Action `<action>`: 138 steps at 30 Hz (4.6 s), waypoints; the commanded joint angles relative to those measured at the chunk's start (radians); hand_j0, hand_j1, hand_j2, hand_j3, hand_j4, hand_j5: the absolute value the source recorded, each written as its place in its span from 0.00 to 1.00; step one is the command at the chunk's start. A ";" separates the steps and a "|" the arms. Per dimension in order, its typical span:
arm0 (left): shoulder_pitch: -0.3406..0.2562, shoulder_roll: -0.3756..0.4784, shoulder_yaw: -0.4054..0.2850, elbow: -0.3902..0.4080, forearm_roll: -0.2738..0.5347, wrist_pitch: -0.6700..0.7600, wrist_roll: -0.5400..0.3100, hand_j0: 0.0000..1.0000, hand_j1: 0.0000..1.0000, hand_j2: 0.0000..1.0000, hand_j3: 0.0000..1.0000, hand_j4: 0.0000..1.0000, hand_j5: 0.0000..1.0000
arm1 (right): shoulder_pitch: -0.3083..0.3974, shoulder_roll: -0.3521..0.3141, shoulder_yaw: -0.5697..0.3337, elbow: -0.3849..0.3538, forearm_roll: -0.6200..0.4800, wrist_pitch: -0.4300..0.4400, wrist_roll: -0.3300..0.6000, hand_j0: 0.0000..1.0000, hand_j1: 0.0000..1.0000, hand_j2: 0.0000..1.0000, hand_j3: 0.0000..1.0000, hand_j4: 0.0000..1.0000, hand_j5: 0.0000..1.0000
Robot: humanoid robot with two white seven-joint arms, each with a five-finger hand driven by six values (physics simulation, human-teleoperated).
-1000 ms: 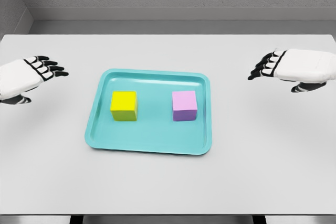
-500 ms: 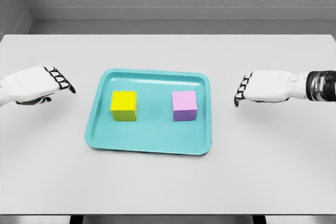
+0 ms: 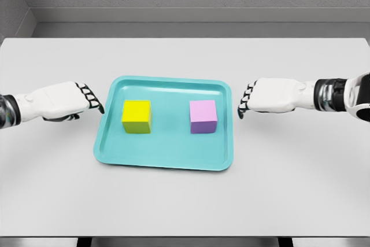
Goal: Push two cubes
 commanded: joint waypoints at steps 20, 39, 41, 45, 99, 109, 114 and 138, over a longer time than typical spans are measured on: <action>-0.025 -0.048 -0.031 -0.022 0.003 0.002 -0.002 0.70 0.70 0.70 0.70 0.70 0.70 | 0.002 0.129 0.027 0.078 0.059 0.002 0.000 0.60 0.60 0.60 0.60 0.60 0.60; -0.018 -0.091 -0.031 -0.041 0.001 0.002 -0.002 0.71 0.71 0.71 0.71 0.71 0.71 | -0.009 0.182 0.036 0.099 0.074 0.002 0.000 0.60 0.60 0.60 0.60 0.60 0.60; -0.018 -0.099 -0.031 -0.041 0.001 0.002 -0.002 0.71 0.71 0.71 0.71 0.71 0.71 | -0.009 0.188 0.038 0.099 0.077 0.002 0.000 0.60 0.60 0.60 0.60 0.60 0.60; -0.021 -0.102 -0.031 -0.041 0.001 0.002 -0.002 0.71 0.71 0.71 0.71 0.71 0.71 | -0.011 0.198 0.038 0.101 0.085 0.002 0.000 0.60 0.60 0.60 0.60 0.60 0.60; -0.040 -0.088 -0.009 0.031 0.004 0.002 -0.008 0.73 0.73 0.73 0.73 0.73 0.73 | -0.091 0.334 0.049 0.302 0.139 0.002 0.000 0.60 0.60 0.60 0.60 0.60 0.60; -0.040 -0.045 0.025 0.031 0.024 0.002 -0.006 0.73 0.73 0.73 0.73 0.73 0.73 | -0.089 0.369 0.053 0.277 0.140 0.002 0.000 0.60 0.60 0.60 0.60 0.60 0.60; -0.040 -0.041 0.034 0.039 0.026 0.002 -0.005 0.73 0.73 0.73 0.73 0.73 0.73 | -0.089 0.371 0.053 0.277 0.140 0.002 0.000 0.60 0.60 0.60 0.60 0.60 0.60; -0.040 0.033 0.071 0.119 0.075 0.002 -0.005 0.76 0.76 0.76 0.76 0.76 0.76 | -0.118 0.420 0.053 0.351 0.178 0.002 0.000 0.60 0.60 0.60 0.60 0.60 0.60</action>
